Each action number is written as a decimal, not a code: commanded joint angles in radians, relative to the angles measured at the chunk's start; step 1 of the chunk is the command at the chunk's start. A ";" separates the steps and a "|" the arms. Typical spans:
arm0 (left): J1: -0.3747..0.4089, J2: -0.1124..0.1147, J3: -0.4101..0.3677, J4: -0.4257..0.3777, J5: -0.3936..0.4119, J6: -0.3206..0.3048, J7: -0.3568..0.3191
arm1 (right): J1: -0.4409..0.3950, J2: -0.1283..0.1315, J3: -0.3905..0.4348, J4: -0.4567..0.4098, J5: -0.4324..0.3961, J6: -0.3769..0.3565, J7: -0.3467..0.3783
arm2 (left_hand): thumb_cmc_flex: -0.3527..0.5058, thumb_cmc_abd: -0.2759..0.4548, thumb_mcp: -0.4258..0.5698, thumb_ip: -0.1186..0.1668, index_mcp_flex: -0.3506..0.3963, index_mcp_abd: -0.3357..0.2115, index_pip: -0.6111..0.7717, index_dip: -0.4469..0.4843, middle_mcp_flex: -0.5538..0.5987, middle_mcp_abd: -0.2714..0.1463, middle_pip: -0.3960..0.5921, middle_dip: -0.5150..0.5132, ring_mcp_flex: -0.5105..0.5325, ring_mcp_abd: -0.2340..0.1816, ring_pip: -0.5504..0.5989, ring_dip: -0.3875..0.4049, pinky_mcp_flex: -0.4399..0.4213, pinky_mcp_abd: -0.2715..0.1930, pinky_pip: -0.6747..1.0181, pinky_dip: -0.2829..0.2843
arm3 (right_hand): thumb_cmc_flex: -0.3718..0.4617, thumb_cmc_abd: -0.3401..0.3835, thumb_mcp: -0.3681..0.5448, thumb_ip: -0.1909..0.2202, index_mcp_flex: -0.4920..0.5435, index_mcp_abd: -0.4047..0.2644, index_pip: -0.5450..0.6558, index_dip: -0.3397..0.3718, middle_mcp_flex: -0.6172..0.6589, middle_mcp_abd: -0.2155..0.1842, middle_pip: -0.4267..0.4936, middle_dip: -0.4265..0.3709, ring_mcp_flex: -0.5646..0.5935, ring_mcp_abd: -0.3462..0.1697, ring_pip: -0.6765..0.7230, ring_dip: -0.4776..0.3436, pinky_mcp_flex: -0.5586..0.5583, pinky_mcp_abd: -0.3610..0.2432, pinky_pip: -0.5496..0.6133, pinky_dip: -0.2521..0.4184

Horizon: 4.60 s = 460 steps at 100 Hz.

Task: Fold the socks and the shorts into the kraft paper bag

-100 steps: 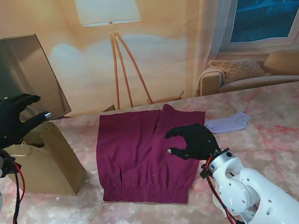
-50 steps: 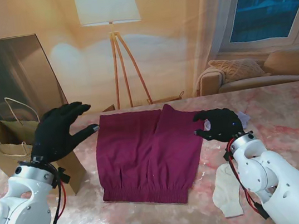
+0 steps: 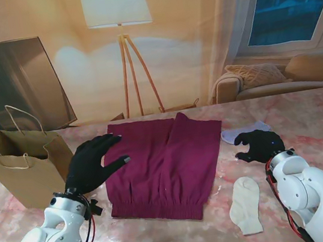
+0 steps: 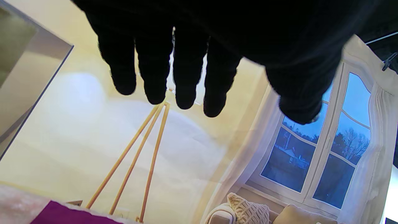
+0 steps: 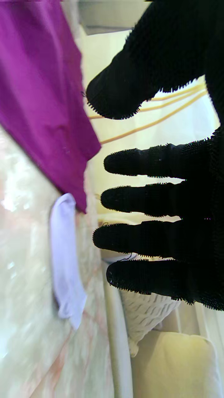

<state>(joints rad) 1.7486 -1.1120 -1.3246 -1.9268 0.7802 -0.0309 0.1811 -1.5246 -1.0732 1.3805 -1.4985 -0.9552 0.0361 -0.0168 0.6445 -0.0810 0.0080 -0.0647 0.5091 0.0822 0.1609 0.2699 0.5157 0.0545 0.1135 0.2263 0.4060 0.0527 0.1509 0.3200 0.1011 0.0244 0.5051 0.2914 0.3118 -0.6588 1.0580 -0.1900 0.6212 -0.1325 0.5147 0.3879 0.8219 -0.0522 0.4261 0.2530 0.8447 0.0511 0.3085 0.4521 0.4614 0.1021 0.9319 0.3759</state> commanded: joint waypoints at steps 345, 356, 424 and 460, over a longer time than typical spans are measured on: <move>-0.010 -0.007 0.045 0.101 -0.038 -0.013 -0.015 | -0.280 0.024 0.114 -0.095 -0.184 -0.308 -0.187 | 0.026 0.040 -0.012 0.058 0.010 -0.013 -0.015 0.018 -0.066 0.023 -0.031 -0.008 -0.067 -0.011 -0.025 -0.019 -0.045 -0.017 -0.031 -0.034 | -0.066 0.022 -0.075 -0.038 0.292 -0.222 0.317 -0.104 0.092 -0.047 0.148 0.234 -0.091 -0.025 0.220 0.272 -0.079 0.081 0.113 0.383; -0.007 -0.008 0.043 0.100 -0.035 -0.014 -0.011 | -0.280 0.018 0.114 -0.103 -0.172 -0.296 -0.212 | 0.026 0.040 -0.012 0.058 0.012 -0.013 -0.014 0.018 -0.065 0.023 -0.031 -0.007 -0.066 -0.012 -0.025 -0.019 -0.045 -0.016 -0.032 -0.034 | -0.023 -0.023 0.051 -0.052 0.194 -0.210 0.330 -0.134 0.071 -0.058 0.130 0.225 -0.091 -0.040 0.159 0.224 -0.085 0.078 0.066 0.353; -0.005 -0.006 0.041 0.099 -0.033 -0.010 -0.019 | -0.181 0.028 0.010 -0.012 -0.167 -0.015 -0.040 | 0.029 0.040 -0.012 0.058 0.013 -0.013 -0.013 0.018 -0.065 0.019 -0.030 -0.007 -0.066 -0.014 -0.025 -0.020 -0.050 -0.019 -0.036 -0.036 | 0.051 -0.209 0.102 0.001 -0.163 0.094 -0.049 -0.069 -0.187 -0.061 0.336 0.370 -0.169 -0.046 0.256 0.318 -0.085 0.044 0.044 0.335; -0.003 -0.006 0.041 0.099 -0.032 -0.006 -0.018 | -0.129 0.025 -0.081 0.095 -0.136 0.039 -0.100 | 0.028 0.039 -0.012 0.057 0.017 -0.013 -0.012 0.019 -0.064 0.020 -0.030 -0.007 -0.065 -0.012 -0.025 -0.020 -0.048 -0.019 -0.040 -0.038 | 0.046 -0.307 0.151 -0.013 0.052 -0.126 0.263 0.351 -0.317 -0.057 0.385 0.497 -0.334 -0.054 0.351 0.370 -0.094 0.018 0.125 0.382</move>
<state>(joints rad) 1.7426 -1.1185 -1.2840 -1.8237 0.7486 -0.0384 0.1645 -1.6477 -1.0404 1.3107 -1.4287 -1.0996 0.0739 -0.1056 0.6573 -0.0810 0.0078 -0.0565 0.5195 0.0770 0.1601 0.2727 0.4941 0.0630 0.1066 0.2261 0.3636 0.0528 0.1495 0.3082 0.0549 0.0242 0.4793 0.2673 0.3541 -0.9153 1.1774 -0.1599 0.5668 -0.1623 0.6457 0.5888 0.5484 -0.1047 0.8122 0.7508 0.5444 0.0112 0.6503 0.8231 0.3678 0.1313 1.0143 0.7184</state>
